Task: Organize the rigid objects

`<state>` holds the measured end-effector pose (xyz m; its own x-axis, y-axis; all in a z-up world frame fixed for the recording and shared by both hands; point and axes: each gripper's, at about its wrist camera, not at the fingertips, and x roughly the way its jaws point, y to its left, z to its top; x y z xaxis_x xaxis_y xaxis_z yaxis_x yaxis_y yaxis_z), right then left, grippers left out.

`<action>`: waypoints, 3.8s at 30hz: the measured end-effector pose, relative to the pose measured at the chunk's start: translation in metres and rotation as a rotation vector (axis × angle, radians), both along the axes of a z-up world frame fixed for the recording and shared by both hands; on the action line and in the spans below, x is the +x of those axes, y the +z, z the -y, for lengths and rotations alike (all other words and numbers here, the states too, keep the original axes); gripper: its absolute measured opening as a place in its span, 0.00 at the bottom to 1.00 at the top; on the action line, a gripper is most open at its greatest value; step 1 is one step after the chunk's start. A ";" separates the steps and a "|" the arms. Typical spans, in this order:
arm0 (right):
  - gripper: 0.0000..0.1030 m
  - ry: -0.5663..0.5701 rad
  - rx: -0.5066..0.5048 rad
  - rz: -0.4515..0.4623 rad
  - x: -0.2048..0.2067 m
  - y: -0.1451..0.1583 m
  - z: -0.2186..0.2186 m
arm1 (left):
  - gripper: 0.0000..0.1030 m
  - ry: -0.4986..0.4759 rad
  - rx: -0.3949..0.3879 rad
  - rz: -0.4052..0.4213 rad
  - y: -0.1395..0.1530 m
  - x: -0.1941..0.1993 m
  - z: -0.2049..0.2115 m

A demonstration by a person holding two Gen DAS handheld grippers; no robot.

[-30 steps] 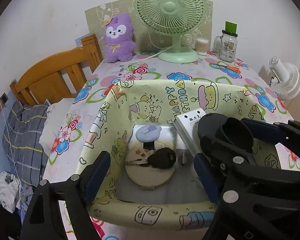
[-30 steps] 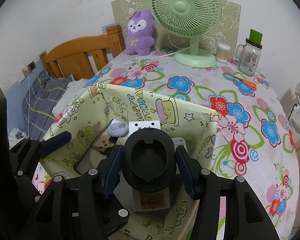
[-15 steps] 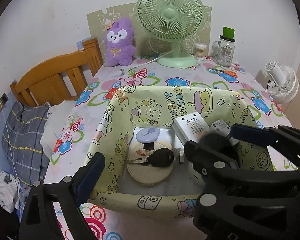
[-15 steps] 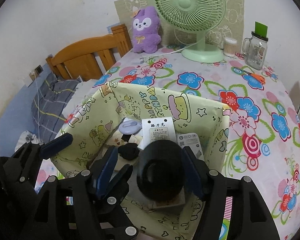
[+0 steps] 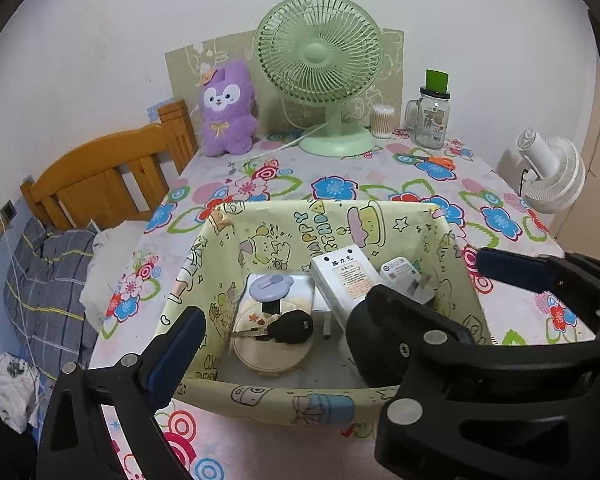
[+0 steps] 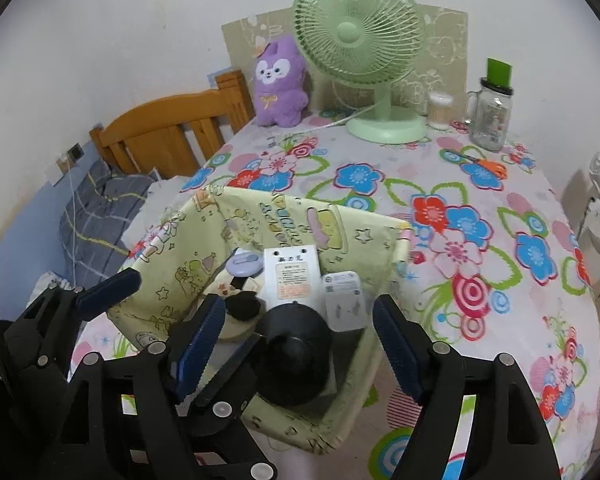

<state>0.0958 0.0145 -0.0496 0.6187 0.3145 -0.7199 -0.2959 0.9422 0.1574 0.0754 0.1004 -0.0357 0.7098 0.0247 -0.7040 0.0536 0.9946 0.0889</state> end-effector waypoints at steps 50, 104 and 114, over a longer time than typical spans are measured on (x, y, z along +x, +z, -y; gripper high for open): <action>0.96 -0.254 -0.059 0.236 -0.090 0.053 0.140 | 1.00 -0.057 -0.014 0.176 0.053 -0.065 0.105; 1.00 -0.367 -0.079 0.426 -0.156 0.057 0.168 | 1.00 0.031 -0.071 0.309 0.064 -0.121 0.082; 1.00 -0.370 -0.069 0.425 -0.158 0.058 0.169 | 1.00 0.031 -0.065 0.309 0.064 -0.123 0.083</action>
<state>-0.0623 -0.1545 0.0083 0.9187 -0.0174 -0.3945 0.0321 0.9990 0.0308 -0.0475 0.0172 0.0280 0.8901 0.0122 -0.4557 0.0031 0.9995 0.0329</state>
